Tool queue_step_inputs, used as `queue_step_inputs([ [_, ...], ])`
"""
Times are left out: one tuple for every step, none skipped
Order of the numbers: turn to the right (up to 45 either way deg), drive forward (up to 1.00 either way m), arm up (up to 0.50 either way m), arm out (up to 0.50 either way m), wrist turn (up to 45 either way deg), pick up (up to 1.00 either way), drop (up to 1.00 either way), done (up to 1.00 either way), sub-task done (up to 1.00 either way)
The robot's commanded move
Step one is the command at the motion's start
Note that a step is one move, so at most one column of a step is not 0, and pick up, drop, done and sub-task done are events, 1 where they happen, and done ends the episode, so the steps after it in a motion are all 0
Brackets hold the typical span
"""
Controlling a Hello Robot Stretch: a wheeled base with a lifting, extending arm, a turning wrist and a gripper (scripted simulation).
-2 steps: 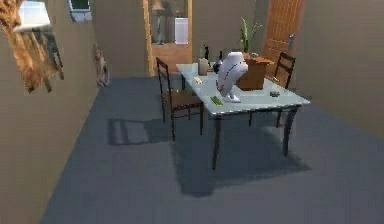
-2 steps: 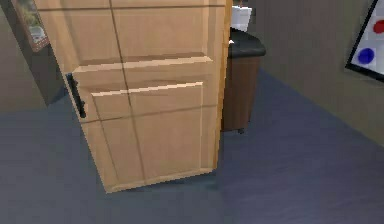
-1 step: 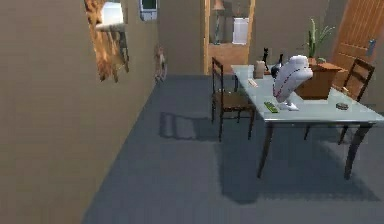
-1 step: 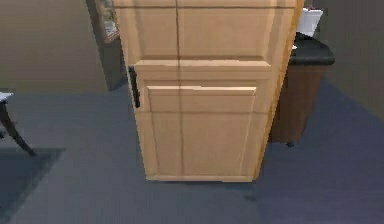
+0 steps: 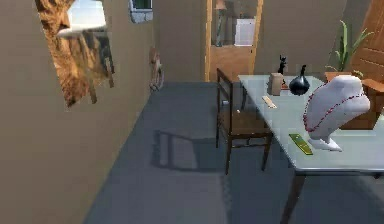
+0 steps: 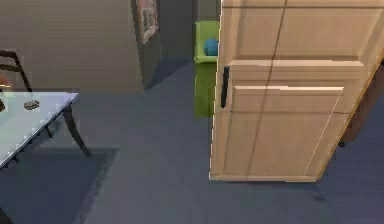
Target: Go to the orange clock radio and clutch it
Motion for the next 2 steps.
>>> queue_step_inputs([
  [-6.0, 0.00, 0.00, 0.00, 0.0, 0.00, 0.00, 0.00, 0.00],
  [0.0, 1.00, 0.00, 0.00, 0.0, 0.00, 0.00, 0.00, 0.00],
])
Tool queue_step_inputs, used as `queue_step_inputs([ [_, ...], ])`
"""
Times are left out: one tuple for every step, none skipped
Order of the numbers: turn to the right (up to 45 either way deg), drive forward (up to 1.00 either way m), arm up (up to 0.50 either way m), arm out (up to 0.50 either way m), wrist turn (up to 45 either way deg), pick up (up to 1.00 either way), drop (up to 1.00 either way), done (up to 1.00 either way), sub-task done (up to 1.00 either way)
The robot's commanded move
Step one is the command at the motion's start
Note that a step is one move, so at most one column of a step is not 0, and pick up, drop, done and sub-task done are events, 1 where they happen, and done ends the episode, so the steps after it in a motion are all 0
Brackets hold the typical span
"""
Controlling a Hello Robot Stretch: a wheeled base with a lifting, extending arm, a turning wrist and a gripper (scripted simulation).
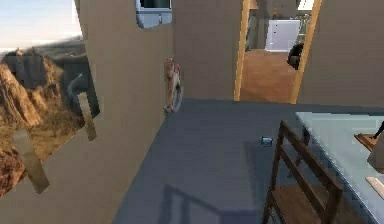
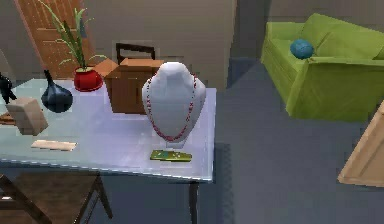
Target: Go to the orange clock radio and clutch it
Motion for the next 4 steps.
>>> queue_step_inputs([
  [-6.0, 0.00, 0.00, 0.00, 0.0, 0.00, 0.00, 0.00, 0.00],
  [0.0, 0.60, 0.00, 0.00, 0.0, 0.00, 0.00, 0.00, 0.00],
  [9.0, 0.00, 0.00, 0.00, 0.0, 0.00, 0.00, 0.00, 0.00],
  [0.0, 0.45, 0.00, 0.00, 0.0, 0.00, 0.00, 0.00, 0.00],
])
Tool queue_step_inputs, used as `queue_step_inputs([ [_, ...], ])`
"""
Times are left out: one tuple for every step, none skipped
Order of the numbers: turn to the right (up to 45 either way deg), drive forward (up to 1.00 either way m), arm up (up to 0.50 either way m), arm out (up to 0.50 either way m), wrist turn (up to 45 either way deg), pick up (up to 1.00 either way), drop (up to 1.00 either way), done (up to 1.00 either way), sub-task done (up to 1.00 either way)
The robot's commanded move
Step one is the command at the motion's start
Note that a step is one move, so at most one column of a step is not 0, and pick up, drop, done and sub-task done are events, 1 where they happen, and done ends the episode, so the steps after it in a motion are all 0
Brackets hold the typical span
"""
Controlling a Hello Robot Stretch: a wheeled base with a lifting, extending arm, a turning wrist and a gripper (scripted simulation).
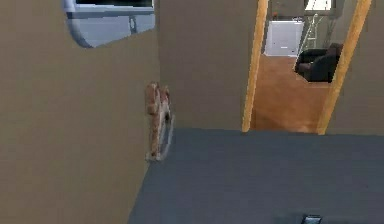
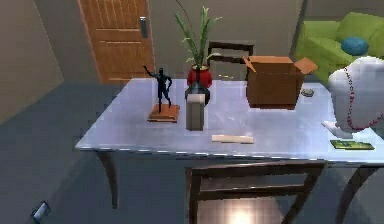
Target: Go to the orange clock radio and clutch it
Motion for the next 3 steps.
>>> queue_step_inputs([
  [6.0, 0.00, 0.00, 0.00, 0.0, 0.00, 0.00, 0.00, 0.00],
  [0.0, 0.30, 0.00, 0.00, 0.0, 0.00, 0.00, 0.00, 0.00],
  [18.0, 0.00, 0.00, 0.00, 0.0, 0.00, 0.00, 0.00, 0.00],
])
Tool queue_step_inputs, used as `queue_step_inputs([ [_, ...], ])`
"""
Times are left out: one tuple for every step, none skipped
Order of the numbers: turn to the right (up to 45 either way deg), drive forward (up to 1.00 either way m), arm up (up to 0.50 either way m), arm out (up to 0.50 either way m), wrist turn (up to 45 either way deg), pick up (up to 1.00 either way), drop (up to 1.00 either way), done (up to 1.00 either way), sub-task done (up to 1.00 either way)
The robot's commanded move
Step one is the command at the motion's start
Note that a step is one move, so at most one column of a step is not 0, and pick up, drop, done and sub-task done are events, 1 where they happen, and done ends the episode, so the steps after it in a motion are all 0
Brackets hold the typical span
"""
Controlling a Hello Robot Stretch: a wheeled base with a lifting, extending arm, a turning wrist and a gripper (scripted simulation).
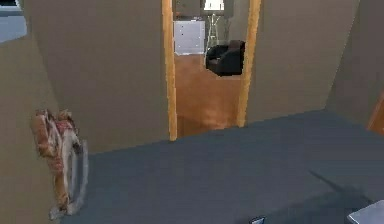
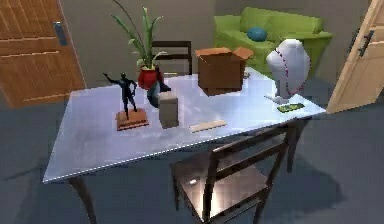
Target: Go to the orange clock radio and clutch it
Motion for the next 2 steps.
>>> queue_step_inputs([
  [0.0, 0.80, 0.00, 0.00, 0.0, 0.00, 0.00, 0.00, 0.00],
  [12.0, 0.00, 0.00, 0.00, 0.0, 0.00, 0.00, 0.00, 0.00],
])
